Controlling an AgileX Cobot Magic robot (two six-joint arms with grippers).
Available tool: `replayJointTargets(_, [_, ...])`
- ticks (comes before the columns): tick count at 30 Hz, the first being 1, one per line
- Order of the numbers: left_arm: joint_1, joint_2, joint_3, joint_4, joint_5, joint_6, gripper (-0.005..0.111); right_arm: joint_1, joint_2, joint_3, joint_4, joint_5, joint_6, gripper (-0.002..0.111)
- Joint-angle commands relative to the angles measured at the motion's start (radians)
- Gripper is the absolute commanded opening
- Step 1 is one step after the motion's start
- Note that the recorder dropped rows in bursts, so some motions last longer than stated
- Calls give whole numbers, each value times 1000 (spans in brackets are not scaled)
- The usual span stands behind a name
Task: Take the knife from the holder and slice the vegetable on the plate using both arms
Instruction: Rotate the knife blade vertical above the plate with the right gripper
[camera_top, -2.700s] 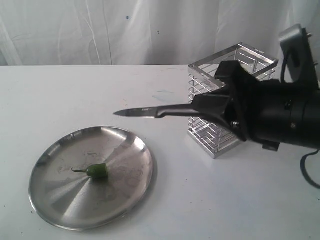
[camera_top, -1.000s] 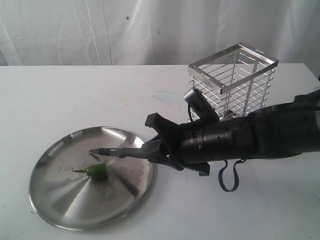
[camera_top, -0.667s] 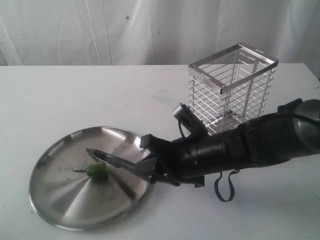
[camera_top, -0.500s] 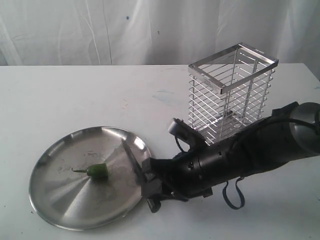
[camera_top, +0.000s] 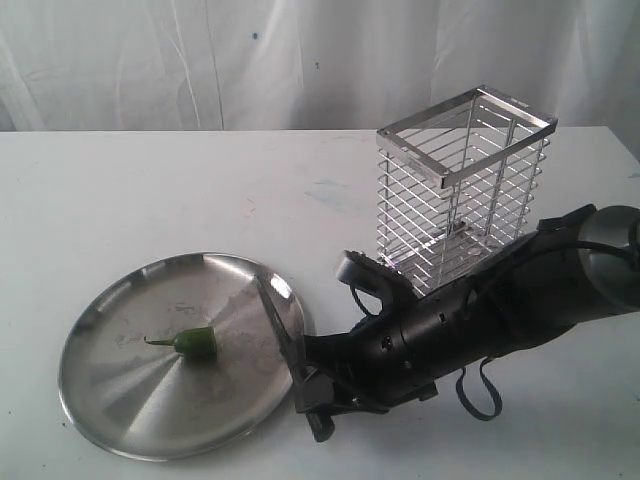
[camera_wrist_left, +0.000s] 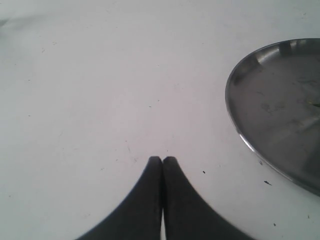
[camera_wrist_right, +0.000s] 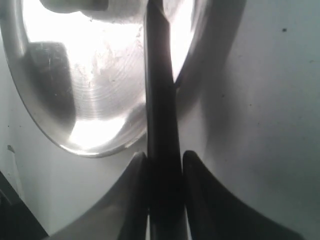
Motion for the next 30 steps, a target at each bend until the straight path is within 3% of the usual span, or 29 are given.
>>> replayJointTargets(1, [-9,-5,6,3,-1,0,0,-1,0,3,-26,-57,12,4])
replayJointTargets(7, [-9,-5,6,3,-1,0,0,-1,0,3,-26,-90,5,17])
replayJointTargets(15, [-9,-5,6,3,-1,0,0,-1,0,3,-26,-111,-45,19])
replayJointTargets(21, [-9,-5,6,3,-1,0,0,-1,16,-19,-26,-111,-65,30])
replayJointTargets(30, [-9,-5,6,3,-1,0,0,-1,77,-56,-23,-111,-65,30])
